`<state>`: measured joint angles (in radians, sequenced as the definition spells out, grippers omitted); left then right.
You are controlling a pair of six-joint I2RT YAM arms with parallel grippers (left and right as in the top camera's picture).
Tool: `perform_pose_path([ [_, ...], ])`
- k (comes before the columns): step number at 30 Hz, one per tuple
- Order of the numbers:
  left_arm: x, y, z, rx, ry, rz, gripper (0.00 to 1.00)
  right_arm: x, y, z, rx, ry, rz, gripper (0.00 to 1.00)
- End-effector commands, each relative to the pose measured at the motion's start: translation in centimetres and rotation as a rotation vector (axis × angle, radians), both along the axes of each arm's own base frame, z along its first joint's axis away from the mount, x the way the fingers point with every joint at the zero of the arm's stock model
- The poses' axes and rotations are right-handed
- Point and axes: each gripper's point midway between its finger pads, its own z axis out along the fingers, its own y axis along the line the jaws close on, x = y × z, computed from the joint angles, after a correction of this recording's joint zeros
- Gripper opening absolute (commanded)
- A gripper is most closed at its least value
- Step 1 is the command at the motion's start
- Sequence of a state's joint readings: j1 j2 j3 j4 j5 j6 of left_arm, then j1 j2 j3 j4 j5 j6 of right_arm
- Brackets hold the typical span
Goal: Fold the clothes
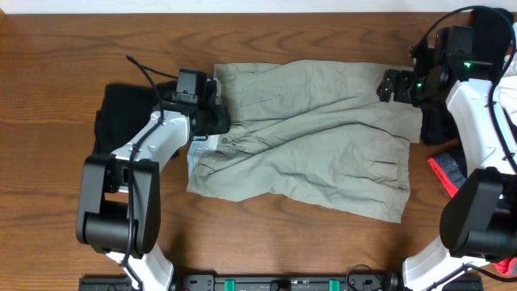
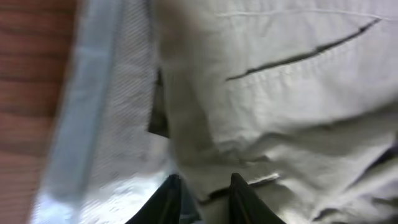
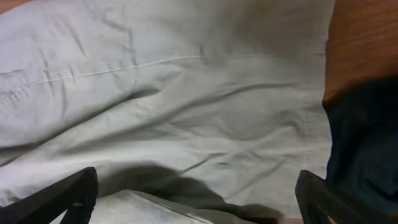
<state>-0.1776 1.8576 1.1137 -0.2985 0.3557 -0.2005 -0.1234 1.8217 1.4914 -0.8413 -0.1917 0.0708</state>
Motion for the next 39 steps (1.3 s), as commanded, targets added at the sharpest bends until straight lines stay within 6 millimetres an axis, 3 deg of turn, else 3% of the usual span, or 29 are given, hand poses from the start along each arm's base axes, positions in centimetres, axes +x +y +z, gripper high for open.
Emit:
perform_pose_path([
  [1,-0.2,-1.0,0.0,-0.048,0.005,-0.047,0.27,-0.1,0.6,-0.2,0.008,0.004,0.022,0.99],
  [3,-0.1,-1.0,0.0,-0.048,0.001,-0.047,0.26,-0.1,0.7,-0.2,0.008,0.004,0.024,0.97],
  [4,0.0,-1.0,0.1,-0.048,-0.004,-0.049,0.21,-0.1,0.7,-0.2,0.008,0.004,0.024,0.96],
  [5,0.0,-1.0,0.1,-0.045,-0.012,-0.058,0.08,-0.1,0.7,-0.2,0.008,0.004,0.024,0.95],
  [6,0.1,-1.0,0.2,-0.041,-0.022,-0.068,0.06,-0.1,0.7,-0.2,0.008,0.004,0.024,0.94],
  [11,1.4,-0.8,0.7,-0.028,-0.087,-0.082,0.06,-0.1,0.7,-0.2,0.007,0.004,0.024,0.92],
  [18,3.3,1.0,1.6,-0.029,-0.152,-0.031,0.06,-0.1,0.7,-0.2,0.004,0.008,0.023,0.91],
  [27,6.2,5.8,3.1,-0.025,-0.248,0.079,0.06,-0.1,0.7,-0.2,0.004,0.008,0.023,0.91],
  [33,6.9,8.0,2.8,0.081,-0.281,0.114,0.06,-0.2,0.7,-0.3,0.005,0.011,0.023,0.91],
  [39,6.7,8.0,2.6,0.087,-0.273,0.108,0.06,-2.1,0.9,-1.1,0.015,0.094,0.024,0.91],
])
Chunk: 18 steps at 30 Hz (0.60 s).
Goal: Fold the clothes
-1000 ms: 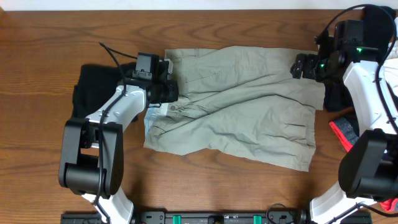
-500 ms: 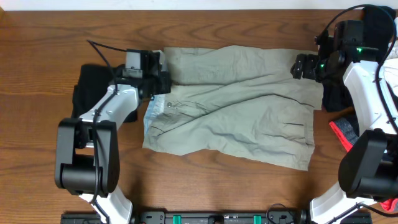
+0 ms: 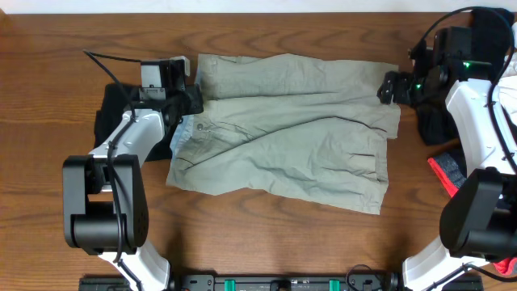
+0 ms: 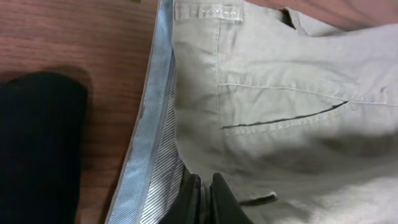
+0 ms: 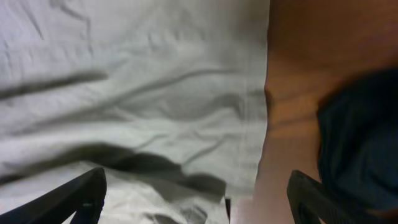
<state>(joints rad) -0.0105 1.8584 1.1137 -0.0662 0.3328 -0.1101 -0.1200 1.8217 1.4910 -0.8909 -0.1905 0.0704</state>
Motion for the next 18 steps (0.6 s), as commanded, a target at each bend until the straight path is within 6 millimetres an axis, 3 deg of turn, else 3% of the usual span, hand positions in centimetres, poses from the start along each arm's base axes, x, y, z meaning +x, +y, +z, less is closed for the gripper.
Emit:
perform_pose_path([
  [1,0.5,0.8,-0.2,0.045,-0.008,0.009,0.06,-1.6,0.7,-0.9,0.014,0.072,0.02,0.92],
  [9,0.6,0.8,-0.1,0.045,-0.014,0.01,0.06,-6.8,1.4,-3.7,0.038,0.269,0.054,0.95],
  [14,0.7,0.8,0.0,0.045,-0.017,0.01,0.06,-9.6,4.2,-6.5,0.163,0.331,0.127,0.89],
  [18,0.6,0.8,0.0,0.045,-0.016,0.01,0.06,-10.5,4.6,-8.6,0.161,0.335,0.139,0.87],
])
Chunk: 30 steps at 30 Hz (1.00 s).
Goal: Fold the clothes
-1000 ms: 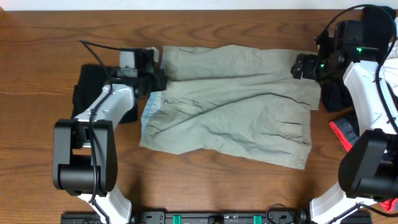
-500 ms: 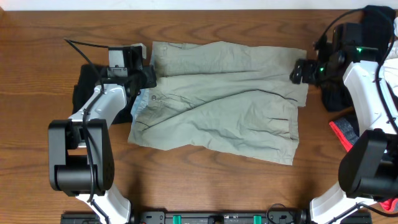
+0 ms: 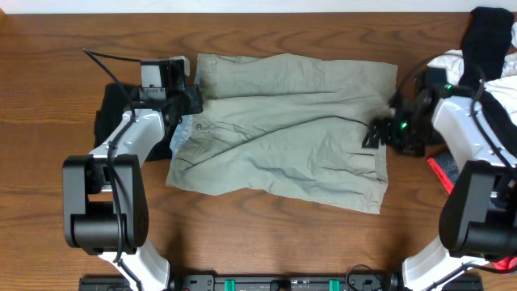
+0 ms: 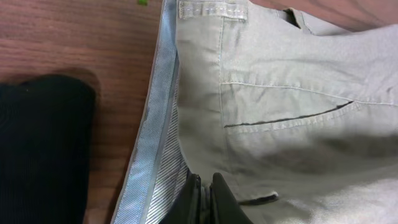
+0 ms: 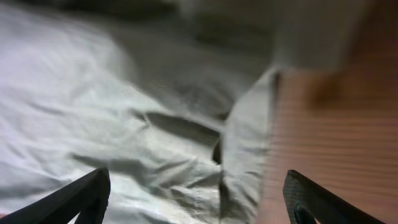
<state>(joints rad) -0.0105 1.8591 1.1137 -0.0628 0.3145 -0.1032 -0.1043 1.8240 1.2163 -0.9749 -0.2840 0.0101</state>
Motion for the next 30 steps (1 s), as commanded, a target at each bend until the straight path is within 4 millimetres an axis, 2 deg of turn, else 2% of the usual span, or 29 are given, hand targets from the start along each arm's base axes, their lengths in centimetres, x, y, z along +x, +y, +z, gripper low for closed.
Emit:
perform_pose_path([
  [1,0.5,0.5,0.0,0.026,-0.012,0.003,0.06,-0.6,1.4,-1.2,0.046,-0.011,0.044,0.87],
  [6,0.5,0.5,0.0,0.027,-0.012,0.004,0.06,0.4,1.4,-2.7,0.037,-0.085,0.048,0.84],
  [9,0.5,0.5,0.0,0.026,-0.009,0.003,0.06,0.8,1.4,-3.3,0.034,-0.114,0.048,0.71],
  [11,0.4,0.5,-0.1,0.026,-0.004,0.004,0.06,0.7,1.4,-3.7,0.034,-0.118,0.044,0.46],
  [13,0.5,0.5,0.0,0.027,-0.008,0.003,0.06,0.3,1.4,-3.9,0.034,-0.11,0.044,0.08],
  [14,0.5,0.5,0.0,0.027,-0.012,0.003,0.06,0.1,1.4,-4.0,0.035,-0.104,0.044,0.01],
  [19,1.1,1.3,0.2,0.064,-0.035,0.035,0.06,-0.5,0.9,-4.5,0.008,-0.08,0.038,0.01],
  [30,1.4,3.1,0.2,0.144,-0.042,0.103,0.06,-0.8,-3.5,-4.9,-0.104,-0.051,-0.093,0.01],
])
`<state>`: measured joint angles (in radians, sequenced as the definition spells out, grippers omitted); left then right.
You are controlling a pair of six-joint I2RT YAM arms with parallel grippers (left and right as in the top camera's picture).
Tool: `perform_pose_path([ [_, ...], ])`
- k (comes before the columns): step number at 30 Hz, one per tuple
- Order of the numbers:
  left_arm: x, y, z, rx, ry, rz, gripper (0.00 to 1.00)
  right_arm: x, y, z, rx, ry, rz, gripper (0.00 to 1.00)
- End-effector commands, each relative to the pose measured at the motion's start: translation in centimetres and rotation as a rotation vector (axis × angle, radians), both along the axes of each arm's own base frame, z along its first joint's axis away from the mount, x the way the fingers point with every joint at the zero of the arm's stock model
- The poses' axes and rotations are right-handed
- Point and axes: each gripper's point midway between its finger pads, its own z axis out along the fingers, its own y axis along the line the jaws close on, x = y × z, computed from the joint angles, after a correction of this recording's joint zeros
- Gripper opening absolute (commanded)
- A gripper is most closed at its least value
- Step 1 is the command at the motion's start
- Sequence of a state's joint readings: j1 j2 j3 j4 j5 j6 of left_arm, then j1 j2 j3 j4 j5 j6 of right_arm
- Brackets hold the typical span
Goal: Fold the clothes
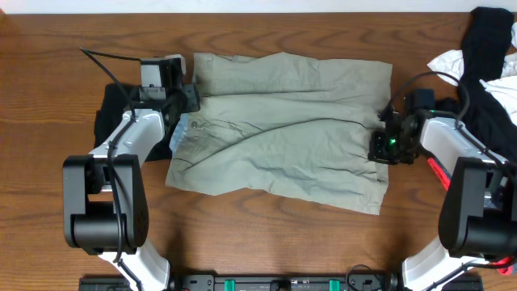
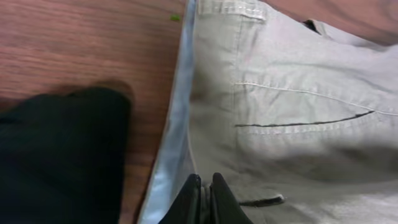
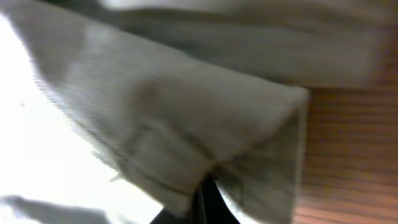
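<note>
Olive-grey shorts [image 1: 283, 129] lie spread across the middle of the wooden table, waistband to the left with its pale blue lining [image 2: 174, 162] showing. My left gripper [image 2: 202, 186] is shut on the waistband at the shorts' upper left [image 1: 187, 97]. My right gripper [image 3: 202, 186] is shut on the hem of the right leg [image 1: 380, 149], and the cloth there is bunched up over its fingers.
A black garment [image 1: 113, 121] lies at the left beside the left arm. More black clothes [image 1: 485, 73], a white item [image 1: 452, 61] and a red piece [image 1: 440, 174] are piled at the right edge.
My right gripper was open beside the right leg hem; now it is shut on that hem. The left gripper still holds the waistband and has shifted slightly left.
At first the shorts lay further right, my left gripper pinching the waistband, the right one open at the upper right corner. Then the shorts sat further left and straighter. The right gripper then stood lower by the leg hem, and now grips it.
</note>
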<state>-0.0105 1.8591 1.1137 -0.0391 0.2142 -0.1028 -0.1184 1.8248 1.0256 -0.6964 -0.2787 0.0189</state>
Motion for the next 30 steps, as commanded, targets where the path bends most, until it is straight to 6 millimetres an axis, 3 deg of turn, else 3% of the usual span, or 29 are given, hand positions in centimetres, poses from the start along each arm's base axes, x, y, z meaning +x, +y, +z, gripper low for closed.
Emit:
perform_pose_path([
  [1,0.8,1.5,0.2,0.067,-0.023,0.04,0.06,-0.8,-3.3,-0.6,-0.085,0.033,-0.087,0.01],
  [5,1.1,1.5,0.5,0.066,-0.04,0.04,0.06,-0.9,-4.2,-0.7,-0.085,0.034,-0.109,0.01],
  [15,0.7,1.0,0.0,0.061,-0.024,0.029,0.06,-0.8,-4.0,-0.6,-0.086,0.028,-0.078,0.01],
  [20,0.7,1.0,-0.4,0.062,-0.018,0.029,0.06,-1.5,-5.1,-0.8,-0.144,0.055,-0.084,0.01],
  [30,0.8,1.0,-2.4,0.062,0.008,0.028,0.06,-2.8,-6.4,-1.0,-0.211,0.113,-0.117,0.01],
])
